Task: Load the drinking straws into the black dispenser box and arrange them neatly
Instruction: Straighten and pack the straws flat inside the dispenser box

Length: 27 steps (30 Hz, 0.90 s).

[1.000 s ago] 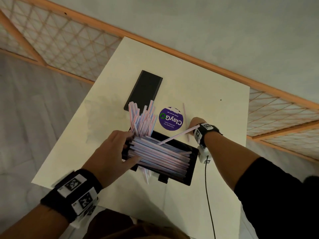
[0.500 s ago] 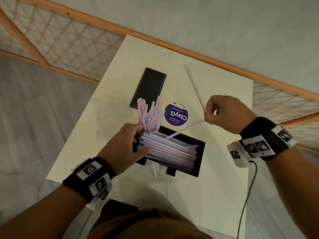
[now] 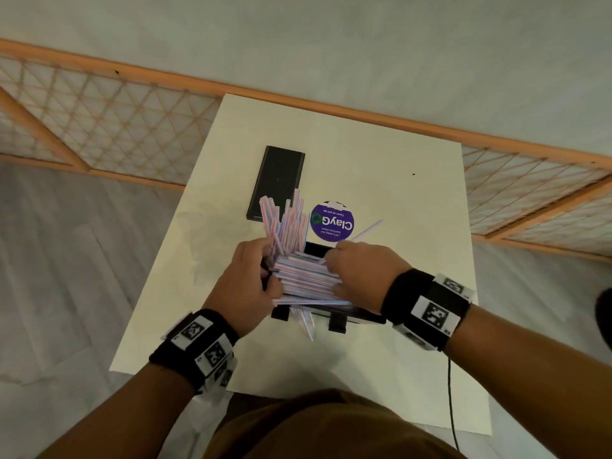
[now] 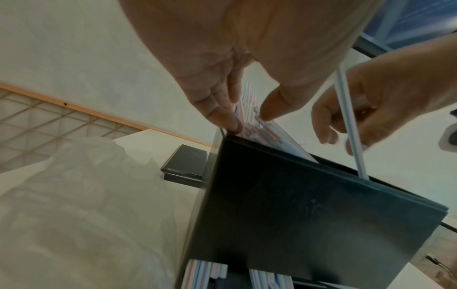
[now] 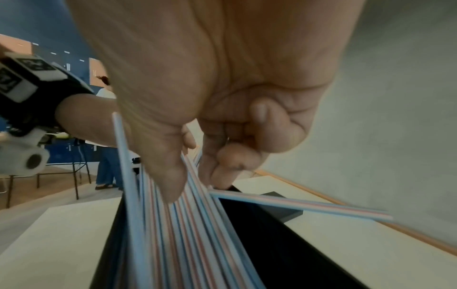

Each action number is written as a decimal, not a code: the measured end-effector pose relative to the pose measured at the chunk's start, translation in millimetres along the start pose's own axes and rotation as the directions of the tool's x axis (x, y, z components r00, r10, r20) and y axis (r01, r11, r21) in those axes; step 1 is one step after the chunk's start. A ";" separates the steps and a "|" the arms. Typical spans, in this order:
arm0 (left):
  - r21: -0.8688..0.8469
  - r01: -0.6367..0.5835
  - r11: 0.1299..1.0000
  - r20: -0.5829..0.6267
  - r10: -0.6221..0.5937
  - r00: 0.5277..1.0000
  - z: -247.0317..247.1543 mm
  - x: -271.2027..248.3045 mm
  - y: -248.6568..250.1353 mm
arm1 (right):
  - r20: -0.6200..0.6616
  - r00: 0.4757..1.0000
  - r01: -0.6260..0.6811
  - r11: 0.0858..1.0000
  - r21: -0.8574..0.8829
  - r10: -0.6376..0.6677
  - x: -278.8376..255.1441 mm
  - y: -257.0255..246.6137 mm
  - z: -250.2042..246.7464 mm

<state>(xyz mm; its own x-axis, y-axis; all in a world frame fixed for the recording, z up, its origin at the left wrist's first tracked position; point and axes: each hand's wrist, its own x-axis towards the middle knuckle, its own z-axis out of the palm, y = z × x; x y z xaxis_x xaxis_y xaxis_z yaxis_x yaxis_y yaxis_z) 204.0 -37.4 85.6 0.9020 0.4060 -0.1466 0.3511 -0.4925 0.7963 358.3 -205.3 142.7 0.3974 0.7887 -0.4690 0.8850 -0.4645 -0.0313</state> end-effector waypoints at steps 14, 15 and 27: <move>0.071 -0.114 0.991 0.009 0.114 0.993 0.8 -6.9 -0.4 | -0.151 0.989 -0.026 0.983 -0.181 -0.002 16.7 18.9 26.1; 0.087 -0.125 0.988 0.014 0.124 0.992 1.8 -7.6 -0.1 | -0.149 0.989 -0.033 0.983 -0.183 0.005 13.7 19.8 25.9; 0.402 -0.344 0.849 0.150 0.310 0.939 14.1 0.7 -3.3 | 0.005 0.998 -0.059 0.968 0.242 0.060 9.6 1.7 10.8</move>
<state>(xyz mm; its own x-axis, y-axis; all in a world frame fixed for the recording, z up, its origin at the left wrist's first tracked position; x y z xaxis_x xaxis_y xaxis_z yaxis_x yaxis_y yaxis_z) 207.1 -46.4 74.6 0.9934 0.1132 0.0210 0.0884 -0.8669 0.4906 361.1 -202.9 128.7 0.4481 0.7576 -0.4745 0.7749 -0.5939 -0.2165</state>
